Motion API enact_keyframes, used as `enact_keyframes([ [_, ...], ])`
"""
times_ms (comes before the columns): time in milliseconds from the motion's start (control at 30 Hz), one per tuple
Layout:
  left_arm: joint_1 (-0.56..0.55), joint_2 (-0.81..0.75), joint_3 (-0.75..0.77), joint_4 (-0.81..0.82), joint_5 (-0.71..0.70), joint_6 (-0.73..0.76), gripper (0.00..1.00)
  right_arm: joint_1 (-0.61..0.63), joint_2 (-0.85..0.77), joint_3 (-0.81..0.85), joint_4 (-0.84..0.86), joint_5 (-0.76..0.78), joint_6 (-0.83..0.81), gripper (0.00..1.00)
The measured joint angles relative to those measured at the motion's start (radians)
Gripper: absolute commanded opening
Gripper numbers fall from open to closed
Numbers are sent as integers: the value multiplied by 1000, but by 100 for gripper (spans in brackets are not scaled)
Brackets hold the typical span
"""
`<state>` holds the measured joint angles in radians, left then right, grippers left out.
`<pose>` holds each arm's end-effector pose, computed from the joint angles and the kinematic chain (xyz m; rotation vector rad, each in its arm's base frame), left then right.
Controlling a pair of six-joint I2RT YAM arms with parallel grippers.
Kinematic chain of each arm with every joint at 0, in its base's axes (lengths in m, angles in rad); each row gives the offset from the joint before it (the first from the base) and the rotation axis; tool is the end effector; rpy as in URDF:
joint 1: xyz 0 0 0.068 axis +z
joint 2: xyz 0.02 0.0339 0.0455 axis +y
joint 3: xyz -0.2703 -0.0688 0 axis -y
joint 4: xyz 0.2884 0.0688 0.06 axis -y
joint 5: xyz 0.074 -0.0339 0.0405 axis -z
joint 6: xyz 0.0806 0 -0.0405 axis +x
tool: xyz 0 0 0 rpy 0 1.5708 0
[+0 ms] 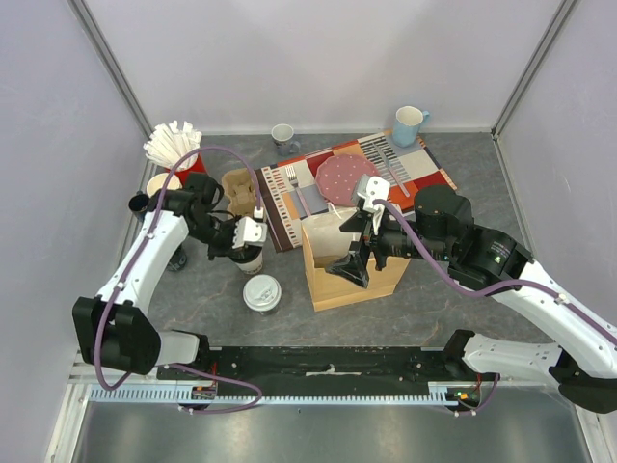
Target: Pack the takeout coffee
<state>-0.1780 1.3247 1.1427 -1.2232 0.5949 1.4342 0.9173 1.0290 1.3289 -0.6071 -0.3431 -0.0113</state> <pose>0.2596 -0.0926 0.2436 1.9320 1.7615 -0.5208 0.1495 0.2398 0.4423 -1.0969 1.6367 0.9306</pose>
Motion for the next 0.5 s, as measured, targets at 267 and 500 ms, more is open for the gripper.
enact_keyframes([
  [267, -11, 2, 274, -69, 7, -287, 2, 0, -2, 6, -9, 139, 37, 98],
  [500, -43, -7, 549, -104, 33, -631, 2, 0, -29, 35, -10, 313, 86, 98],
])
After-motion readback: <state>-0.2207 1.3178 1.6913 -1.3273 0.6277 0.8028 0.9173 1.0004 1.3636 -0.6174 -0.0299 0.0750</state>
